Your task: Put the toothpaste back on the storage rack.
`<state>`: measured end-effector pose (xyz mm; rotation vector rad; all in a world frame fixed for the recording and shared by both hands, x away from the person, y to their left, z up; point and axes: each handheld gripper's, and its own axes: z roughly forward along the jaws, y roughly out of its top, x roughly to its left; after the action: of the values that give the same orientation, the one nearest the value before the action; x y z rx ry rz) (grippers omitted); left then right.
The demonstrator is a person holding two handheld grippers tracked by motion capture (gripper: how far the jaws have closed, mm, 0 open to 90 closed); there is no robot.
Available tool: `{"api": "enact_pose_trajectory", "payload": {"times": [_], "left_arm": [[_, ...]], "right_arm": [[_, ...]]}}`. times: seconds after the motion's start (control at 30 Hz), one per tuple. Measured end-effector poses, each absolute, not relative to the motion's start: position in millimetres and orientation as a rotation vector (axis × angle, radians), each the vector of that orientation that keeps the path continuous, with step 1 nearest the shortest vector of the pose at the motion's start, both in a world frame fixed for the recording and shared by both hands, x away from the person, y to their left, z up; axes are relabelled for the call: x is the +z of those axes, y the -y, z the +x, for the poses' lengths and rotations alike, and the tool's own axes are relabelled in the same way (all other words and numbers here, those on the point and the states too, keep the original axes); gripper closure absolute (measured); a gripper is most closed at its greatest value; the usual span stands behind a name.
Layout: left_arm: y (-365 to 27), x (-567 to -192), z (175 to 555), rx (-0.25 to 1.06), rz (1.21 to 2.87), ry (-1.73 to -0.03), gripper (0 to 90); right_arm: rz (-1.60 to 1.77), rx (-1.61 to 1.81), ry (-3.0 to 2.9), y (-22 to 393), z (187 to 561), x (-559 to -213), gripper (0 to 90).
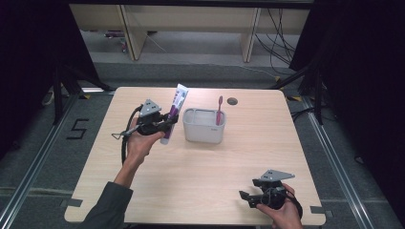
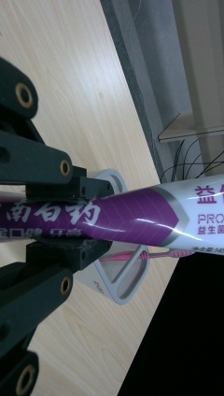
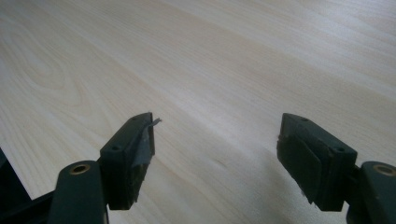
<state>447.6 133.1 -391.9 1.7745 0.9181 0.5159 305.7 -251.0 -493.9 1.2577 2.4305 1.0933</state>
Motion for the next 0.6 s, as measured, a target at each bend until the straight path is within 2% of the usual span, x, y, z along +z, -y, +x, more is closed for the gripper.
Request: {"api": "enact_pose_trajectory", "payload": {"times": [0.6], "left_arm": [[-93.6,-376.6,465.4,0.538,1.719,-0.892,74.5]], "right_arm": [[1.255,1.098,-2.440,250.8,305.4,-493.7,28.5]]}}
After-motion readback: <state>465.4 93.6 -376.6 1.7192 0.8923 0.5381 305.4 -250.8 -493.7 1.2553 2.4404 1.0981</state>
